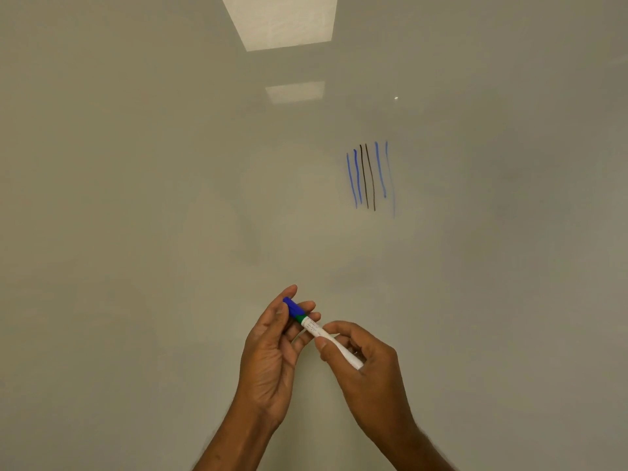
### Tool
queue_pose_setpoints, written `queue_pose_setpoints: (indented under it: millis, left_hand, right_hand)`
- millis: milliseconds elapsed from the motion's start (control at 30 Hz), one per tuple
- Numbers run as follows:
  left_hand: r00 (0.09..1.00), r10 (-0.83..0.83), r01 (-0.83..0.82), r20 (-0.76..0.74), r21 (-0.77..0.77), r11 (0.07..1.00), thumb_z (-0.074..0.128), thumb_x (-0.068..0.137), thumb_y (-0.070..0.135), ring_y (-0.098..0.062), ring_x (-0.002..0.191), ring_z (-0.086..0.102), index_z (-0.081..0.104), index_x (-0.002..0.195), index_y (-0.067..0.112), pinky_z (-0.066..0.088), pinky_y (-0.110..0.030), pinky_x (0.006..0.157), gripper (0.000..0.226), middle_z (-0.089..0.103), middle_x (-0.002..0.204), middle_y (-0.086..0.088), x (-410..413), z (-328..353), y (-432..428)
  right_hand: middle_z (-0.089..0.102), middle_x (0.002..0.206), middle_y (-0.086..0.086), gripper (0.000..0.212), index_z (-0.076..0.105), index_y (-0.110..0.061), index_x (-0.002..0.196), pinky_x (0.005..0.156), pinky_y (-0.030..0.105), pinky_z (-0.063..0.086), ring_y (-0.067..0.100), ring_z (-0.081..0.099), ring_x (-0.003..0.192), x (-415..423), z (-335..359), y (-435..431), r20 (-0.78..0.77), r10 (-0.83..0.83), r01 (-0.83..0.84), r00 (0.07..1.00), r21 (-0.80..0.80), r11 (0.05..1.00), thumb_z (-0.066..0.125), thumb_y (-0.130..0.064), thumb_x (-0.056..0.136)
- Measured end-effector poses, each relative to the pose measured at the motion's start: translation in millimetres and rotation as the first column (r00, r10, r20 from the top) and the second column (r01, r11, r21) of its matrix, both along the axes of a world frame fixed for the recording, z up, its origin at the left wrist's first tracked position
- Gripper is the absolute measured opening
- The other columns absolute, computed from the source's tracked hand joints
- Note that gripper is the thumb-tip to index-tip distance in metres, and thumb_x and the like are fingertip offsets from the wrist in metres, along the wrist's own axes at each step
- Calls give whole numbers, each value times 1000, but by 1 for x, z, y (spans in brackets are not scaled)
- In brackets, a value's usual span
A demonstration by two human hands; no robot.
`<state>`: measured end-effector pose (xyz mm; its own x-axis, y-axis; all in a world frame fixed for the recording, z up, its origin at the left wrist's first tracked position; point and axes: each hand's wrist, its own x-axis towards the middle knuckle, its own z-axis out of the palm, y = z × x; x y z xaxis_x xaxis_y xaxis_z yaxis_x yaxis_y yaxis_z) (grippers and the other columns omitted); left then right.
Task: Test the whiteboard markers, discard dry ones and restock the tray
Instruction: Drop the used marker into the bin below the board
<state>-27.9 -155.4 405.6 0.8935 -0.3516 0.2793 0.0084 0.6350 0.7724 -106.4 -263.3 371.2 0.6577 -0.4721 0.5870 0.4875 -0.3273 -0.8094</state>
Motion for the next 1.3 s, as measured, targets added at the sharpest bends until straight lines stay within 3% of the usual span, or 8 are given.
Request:
queue_pose_setpoints:
  millis: [133,267,467,600,767,967,1133,1300]
  left_hand:
    - [986,116,-135,122,161,978,40,108,21,-34,108,72,65,130,12,51,-51,101,34,75,113,-19,0,-23,9]
    - [931,268,-339,249,309,889,39,106,33,-21,106,73,67,125,23,54,-40,100,35,78,109,0,1,-52,24]
    - [824,386,-545,414,398,738,42,99,42,0,125,59,62,135,26,47,-6,93,44,67,132,13,0,-92,66]
    - [672,365,-727,644,479,492,39,105,50,-1,148,31,45,150,33,27,-5,111,49,44,154,20,3,-123,98]
    - [517,261,-855,815,472,217,31,107,52,-13,158,5,28,160,23,-1,-19,124,61,18,170,8,1,-160,134]
    - [505,220,-855,835,519,-7,27,107,54,-20,159,-3,15,163,22,-7,-33,128,65,1,173,3,-9,-204,184]
    - [574,212,-782,791,606,-145,36,107,45,-21,159,-4,12,164,19,-7,-35,128,67,-2,173,1,-17,-255,230]
    - [654,177,-690,736,676,-259,24,109,51,-20,159,-6,6,164,15,-5,-40,129,68,-3,172,-5,-34,-307,272]
  right_hand:
    - [69,85,-18,34,70,-31,110,64,16,54,6,66,76,13,-26,4,-100,-88,72,991,-156,985,63,-50,82]
    - [70,104,-14,41,67,-27,119,88,22,55,4,66,86,24,-53,16,-227,-106,47,968,-251,967,61,-49,85]
    - [69,100,-17,38,69,-28,111,79,13,53,1,64,88,28,-74,46,-82,-127,84,989,-398,913,49,-56,94]
    - [70,115,-6,37,68,-20,116,87,23,52,7,63,104,37,-95,66,10,-152,138,988,-488,862,57,-47,93]
    - [60,135,0,33,66,-19,119,97,38,51,18,50,130,44,-124,95,-14,-109,83,994,-554,828,62,-35,91]
    - [49,147,1,23,69,-19,113,111,45,39,17,33,144,50,-165,134,-73,-45,-8,996,-603,798,62,-29,93]
    - [43,151,1,21,69,-20,112,111,49,38,17,25,147,55,-208,164,-156,0,-99,988,-630,771,65,-26,93]
    - [43,151,1,26,66,-20,119,107,52,42,16,23,148,55,-257,198,-243,67,-209,968,-624,753,64,-24,93]
